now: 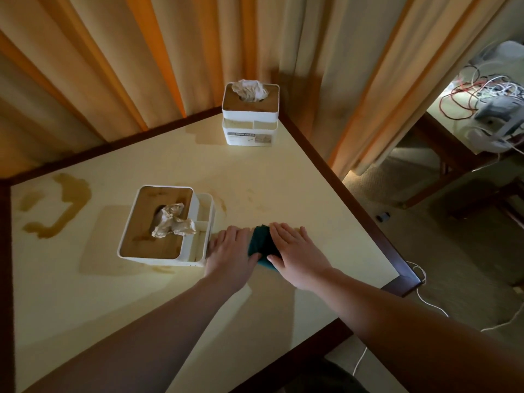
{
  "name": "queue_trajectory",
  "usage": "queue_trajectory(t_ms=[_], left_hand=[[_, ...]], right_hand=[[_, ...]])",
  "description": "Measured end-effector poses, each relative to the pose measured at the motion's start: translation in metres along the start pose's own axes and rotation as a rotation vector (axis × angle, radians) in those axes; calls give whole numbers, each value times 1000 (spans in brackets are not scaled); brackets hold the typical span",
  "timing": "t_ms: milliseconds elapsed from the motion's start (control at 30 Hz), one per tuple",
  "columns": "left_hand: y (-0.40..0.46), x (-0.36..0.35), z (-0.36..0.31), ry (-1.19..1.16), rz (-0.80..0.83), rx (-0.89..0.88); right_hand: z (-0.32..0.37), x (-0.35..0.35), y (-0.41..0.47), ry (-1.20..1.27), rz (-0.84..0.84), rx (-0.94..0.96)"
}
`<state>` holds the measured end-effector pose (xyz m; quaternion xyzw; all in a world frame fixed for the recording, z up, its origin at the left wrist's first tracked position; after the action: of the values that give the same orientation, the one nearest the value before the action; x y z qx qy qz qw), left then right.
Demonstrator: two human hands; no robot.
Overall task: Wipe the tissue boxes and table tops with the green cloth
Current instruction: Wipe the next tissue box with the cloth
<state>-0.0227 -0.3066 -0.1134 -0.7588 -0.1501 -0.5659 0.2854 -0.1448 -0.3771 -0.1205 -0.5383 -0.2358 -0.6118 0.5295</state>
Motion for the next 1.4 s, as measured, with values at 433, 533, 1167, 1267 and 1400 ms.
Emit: queue_trajectory(t_ms=[433, 533, 1167, 1267, 1400], left_hand=[[20, -4, -5, -551, 329, 119], [19, 5, -6, -666, 346, 93], [7, 71, 13, -831, 130, 48], [-1, 107, 18, -738, 31, -45], [6, 161, 70, -522, -171, -38]], right_hand=[[-26, 25, 8, 618, -158, -193], [-22, 30, 8, 592, -202, -141], [6, 70, 1, 747, -410, -126], [5, 74, 2, 707, -430, -134], [8, 74, 4, 706, -441, -137]])
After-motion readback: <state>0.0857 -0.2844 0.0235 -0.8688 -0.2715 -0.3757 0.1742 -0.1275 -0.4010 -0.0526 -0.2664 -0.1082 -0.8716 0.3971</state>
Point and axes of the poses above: each hand's wrist, its own y-axis towards the middle knuckle, its own x-axis out of the back of the hand, z = x × y, the point moved 9 cm from there along y, towards the middle knuckle, and after that the axes turned 10 degrees about x, right-handed, at the moved point
